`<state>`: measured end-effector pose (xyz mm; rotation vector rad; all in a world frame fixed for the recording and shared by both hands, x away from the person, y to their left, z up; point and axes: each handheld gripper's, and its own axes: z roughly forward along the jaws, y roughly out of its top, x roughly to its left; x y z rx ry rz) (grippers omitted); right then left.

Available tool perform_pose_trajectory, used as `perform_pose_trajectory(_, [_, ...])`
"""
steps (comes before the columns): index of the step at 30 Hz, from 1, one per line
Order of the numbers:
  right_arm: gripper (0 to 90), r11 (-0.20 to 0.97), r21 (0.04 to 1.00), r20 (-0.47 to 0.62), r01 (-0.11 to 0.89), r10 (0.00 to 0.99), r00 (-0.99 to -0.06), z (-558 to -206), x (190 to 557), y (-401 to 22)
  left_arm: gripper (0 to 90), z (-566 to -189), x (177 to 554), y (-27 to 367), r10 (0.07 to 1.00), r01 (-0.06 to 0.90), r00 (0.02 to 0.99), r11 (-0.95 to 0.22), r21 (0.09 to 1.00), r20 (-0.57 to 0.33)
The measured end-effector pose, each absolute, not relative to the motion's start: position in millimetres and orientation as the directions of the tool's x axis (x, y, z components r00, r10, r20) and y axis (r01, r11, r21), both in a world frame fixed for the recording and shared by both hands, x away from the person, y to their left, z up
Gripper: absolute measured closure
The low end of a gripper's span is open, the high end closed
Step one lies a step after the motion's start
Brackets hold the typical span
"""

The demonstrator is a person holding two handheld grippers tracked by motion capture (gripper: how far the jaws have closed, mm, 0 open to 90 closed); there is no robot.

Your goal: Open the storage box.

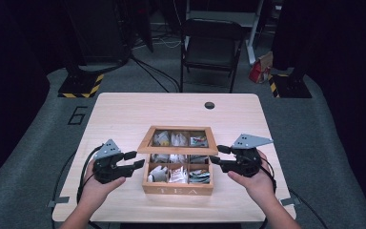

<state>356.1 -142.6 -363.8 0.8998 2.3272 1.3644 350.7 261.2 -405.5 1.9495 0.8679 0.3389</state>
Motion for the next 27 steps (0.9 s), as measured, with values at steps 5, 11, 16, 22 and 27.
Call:
perform_pose_trajectory(5, [51.0, 0.358, 0.862, 0.048, 0.358, 0.646, -0.762, -361.0, 358.2, -142.4, 54.6, -416.5, 352.5, 255.1, 0.672, 0.420, 0.734, -0.338, 0.842, -0.097])
perform_pose_trajectory(11, [51.0, 0.358, 0.862, 0.048, 0.358, 0.646, -0.762, -359.5, 358.8, -142.2, 55.0, -423.2, 355.1, 249.3, 0.662, 0.425, 0.742, -0.343, 0.838, -0.105])
perform_pose_trajectory(16, [51.0, 0.357, 0.864, 0.045, 0.354, 0.646, -0.762, -359.4, 359.1, -142.0, 55.1, -425.0, 356.0, 245.5, 0.655, 0.424, 0.749, -0.357, 0.832, -0.100])
perform_pose_trajectory(22, [51.0, 0.355, 0.864, 0.048, 0.357, 0.648, -0.760, -358.0, 360.2, -142.2, 55.1, -424.6, 358.2, 243.0, 0.658, 0.418, 0.747, -0.355, 0.836, -0.094])
perform_pose_trajectory(27, [51.0, 0.346, 0.869, 0.050, 0.352, 0.648, -0.760, -354.8, 363.6, -142.2, 55.1, -424.0, 360.8, 243.3, 0.662, 0.426, 0.743, -0.351, 0.834, -0.101])
